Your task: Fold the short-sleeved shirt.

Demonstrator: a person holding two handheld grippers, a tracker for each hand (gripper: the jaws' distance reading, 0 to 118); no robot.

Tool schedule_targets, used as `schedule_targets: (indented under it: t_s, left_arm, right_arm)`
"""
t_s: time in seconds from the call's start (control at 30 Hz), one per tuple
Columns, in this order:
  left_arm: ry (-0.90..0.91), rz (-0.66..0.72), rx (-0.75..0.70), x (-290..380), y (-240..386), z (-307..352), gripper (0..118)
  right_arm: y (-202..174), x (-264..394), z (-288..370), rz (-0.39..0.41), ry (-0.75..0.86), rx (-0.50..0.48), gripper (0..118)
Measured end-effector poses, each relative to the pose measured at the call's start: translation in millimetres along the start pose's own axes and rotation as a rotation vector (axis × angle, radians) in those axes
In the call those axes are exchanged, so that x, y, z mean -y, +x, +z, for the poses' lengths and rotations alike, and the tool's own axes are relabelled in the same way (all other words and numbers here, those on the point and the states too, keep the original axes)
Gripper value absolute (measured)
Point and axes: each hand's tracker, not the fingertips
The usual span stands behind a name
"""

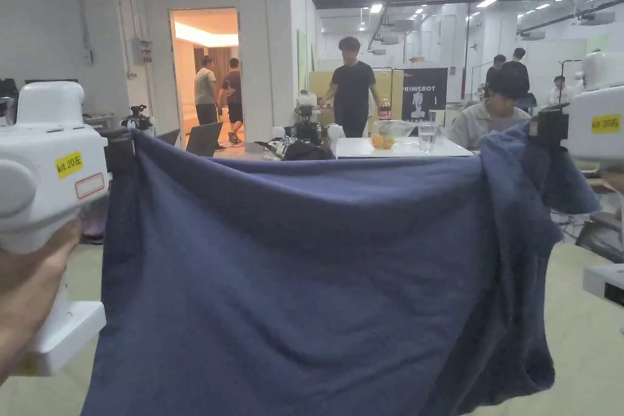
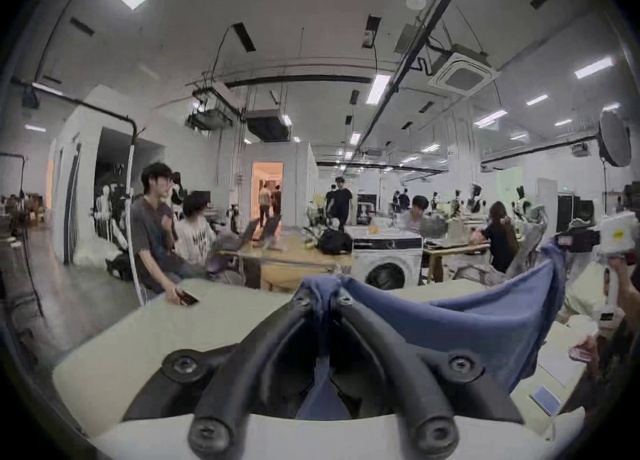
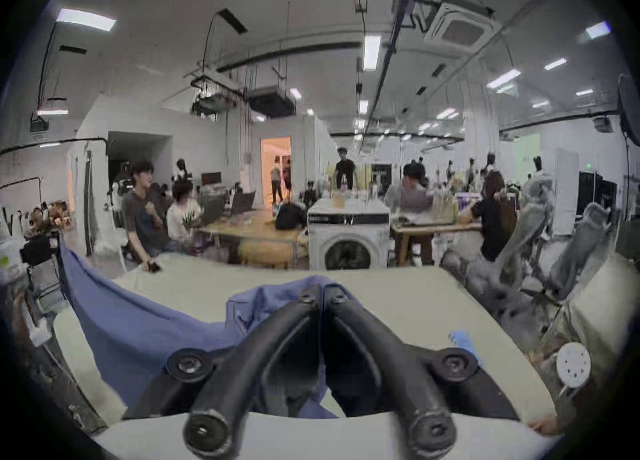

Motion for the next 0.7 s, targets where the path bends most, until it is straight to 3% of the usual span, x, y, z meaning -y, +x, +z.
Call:
schedule_targets:
  t_s: [0.23, 0.4, 0.7]
  left_arm:
    - [0.056, -0.027, -0.045, -47, -15, -43, 1]
    - [0.059, -0.012, -0.076, -64, -30, -79, 1]
    - [0.087, -0.026, -0.11, -83, -34, -120, 1]
  right_arm:
    - [-16, -68, -58, 0.043, 0.048, 0.032, 0]
    - [-20, -99, -105, -0.003, 0.057, 0.023, 0]
    - [-32, -141, -148, 0.015, 0.097, 0.038, 0]
